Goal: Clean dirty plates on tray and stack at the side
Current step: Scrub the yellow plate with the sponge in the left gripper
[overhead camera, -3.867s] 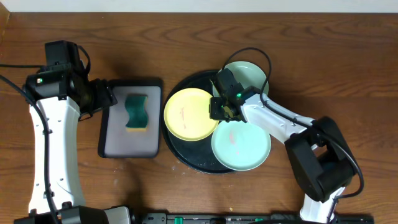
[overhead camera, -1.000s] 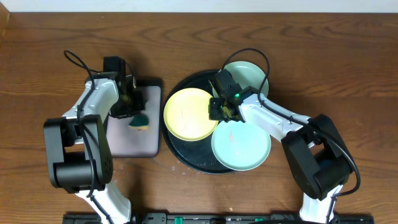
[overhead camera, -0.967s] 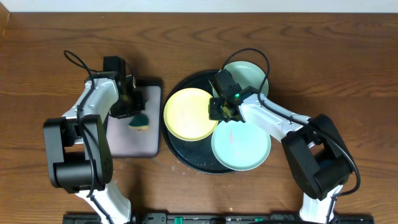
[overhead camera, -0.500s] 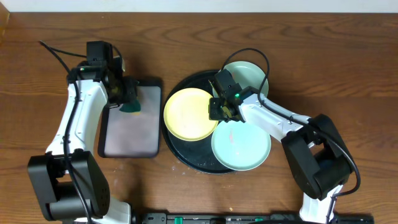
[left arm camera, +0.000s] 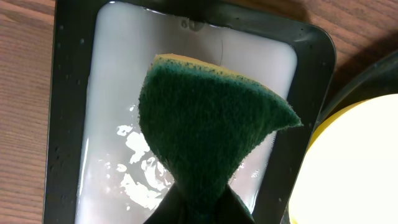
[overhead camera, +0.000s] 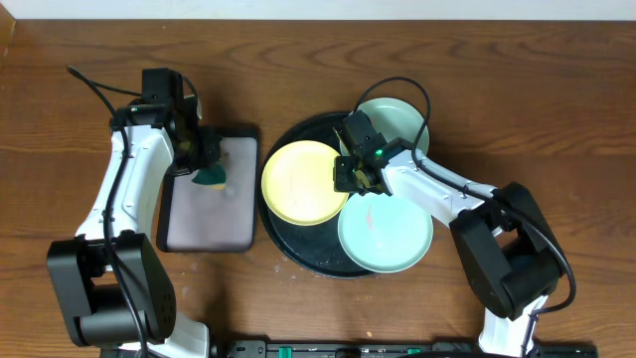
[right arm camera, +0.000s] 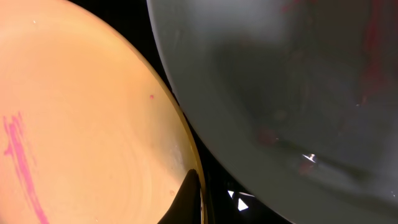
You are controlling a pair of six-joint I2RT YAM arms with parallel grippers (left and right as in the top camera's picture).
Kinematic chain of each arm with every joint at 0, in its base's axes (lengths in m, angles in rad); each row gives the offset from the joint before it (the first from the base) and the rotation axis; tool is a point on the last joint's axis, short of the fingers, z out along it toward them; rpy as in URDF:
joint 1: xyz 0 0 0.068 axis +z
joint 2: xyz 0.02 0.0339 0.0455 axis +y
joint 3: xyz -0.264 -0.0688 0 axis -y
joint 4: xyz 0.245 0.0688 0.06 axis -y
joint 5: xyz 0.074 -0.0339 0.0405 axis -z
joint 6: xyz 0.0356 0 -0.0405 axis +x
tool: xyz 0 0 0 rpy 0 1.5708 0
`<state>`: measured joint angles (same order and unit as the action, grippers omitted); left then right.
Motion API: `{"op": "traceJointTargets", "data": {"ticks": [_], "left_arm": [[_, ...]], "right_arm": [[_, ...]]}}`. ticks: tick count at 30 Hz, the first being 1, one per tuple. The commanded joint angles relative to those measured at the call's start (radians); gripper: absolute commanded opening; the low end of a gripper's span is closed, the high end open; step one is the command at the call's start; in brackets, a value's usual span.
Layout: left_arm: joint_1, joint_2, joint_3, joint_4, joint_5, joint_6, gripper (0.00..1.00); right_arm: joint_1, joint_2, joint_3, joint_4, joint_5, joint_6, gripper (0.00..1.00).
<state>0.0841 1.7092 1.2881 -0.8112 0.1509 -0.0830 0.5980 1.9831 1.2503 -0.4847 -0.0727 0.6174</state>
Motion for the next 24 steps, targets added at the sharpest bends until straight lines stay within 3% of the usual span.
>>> {"op": "traceJointTargets", "data": {"ticks": [1, 15, 24], "left_arm": [[-0.003, 0.002, -0.008, -0.004, -0.012, -0.013, 0.07], [-0.023, 0.002, -0.009, -0.007, -0.011, -0.062, 0.07], [-0.235, 0.006, -0.011, -0.016, -0.002, -0.193, 0.07]], "right_arm": [[0.01, 0.022, 0.012, -0.005, 0.012, -0.013, 0.01], [0.01, 0.022, 0.012, -0.005, 0.008, -0.012, 0.01], [0.01, 0.022, 0.012, -0.005, 0.0, -0.012, 0.01]]}}
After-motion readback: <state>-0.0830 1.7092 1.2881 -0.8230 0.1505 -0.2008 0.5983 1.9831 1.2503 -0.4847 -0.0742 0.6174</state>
